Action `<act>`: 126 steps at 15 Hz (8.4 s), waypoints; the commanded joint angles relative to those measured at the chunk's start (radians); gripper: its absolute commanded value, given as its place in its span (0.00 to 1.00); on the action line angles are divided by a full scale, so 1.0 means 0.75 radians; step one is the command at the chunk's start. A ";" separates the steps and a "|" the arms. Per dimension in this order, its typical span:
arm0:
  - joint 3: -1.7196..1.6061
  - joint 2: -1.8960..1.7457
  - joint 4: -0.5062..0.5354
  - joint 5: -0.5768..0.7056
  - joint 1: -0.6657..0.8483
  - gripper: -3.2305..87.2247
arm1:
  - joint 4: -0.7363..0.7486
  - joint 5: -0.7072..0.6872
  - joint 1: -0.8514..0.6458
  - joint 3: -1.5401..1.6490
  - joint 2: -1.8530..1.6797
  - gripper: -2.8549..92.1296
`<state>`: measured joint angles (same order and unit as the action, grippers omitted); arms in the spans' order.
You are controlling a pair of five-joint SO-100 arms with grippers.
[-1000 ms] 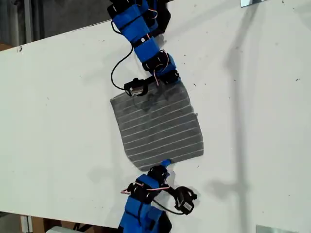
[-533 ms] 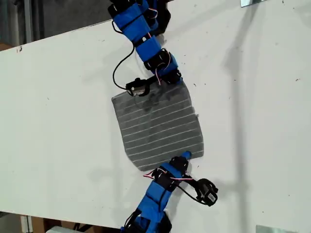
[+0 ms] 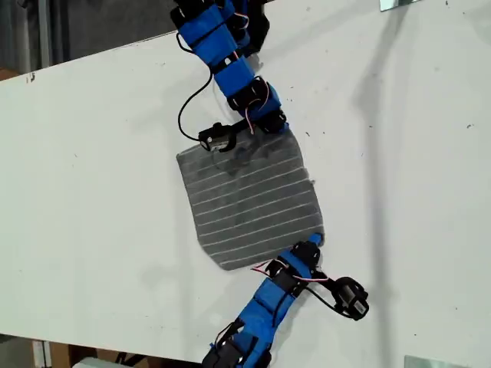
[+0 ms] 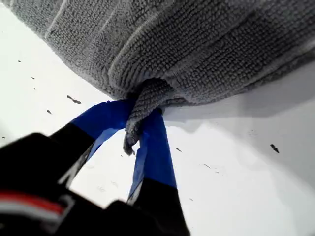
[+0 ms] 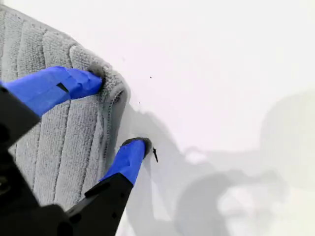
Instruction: Grasp corners of a square towel and fold twice.
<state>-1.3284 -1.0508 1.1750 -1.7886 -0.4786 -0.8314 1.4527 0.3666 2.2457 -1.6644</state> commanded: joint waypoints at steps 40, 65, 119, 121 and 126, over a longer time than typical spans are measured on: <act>-1.239 -1.599 0.045 0.740 1.415 0.03 | -0.556 -0.955 -1.325 -1.509 0.520 0.03; -1.152 -1.242 -0.200 0.252 0.618 0.36 | -0.650 -0.800 -1.000 -0.812 0.213 0.41; -2.364 -3.193 0.215 0.297 0.896 0.29 | -0.489 -1.086 -0.992 -1.235 -0.493 0.38; -2.364 -3.195 0.215 0.297 0.894 0.29 | -0.264 -0.896 -0.843 -0.370 -0.988 0.38; -2.379 -3.219 0.188 0.315 0.877 0.29 | -0.509 -0.405 -0.554 0.685 -2.103 0.34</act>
<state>-3.1017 -3.4607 1.3376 -1.5555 0.1933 -1.1658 1.0830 -0.0859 2.7351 -3.1723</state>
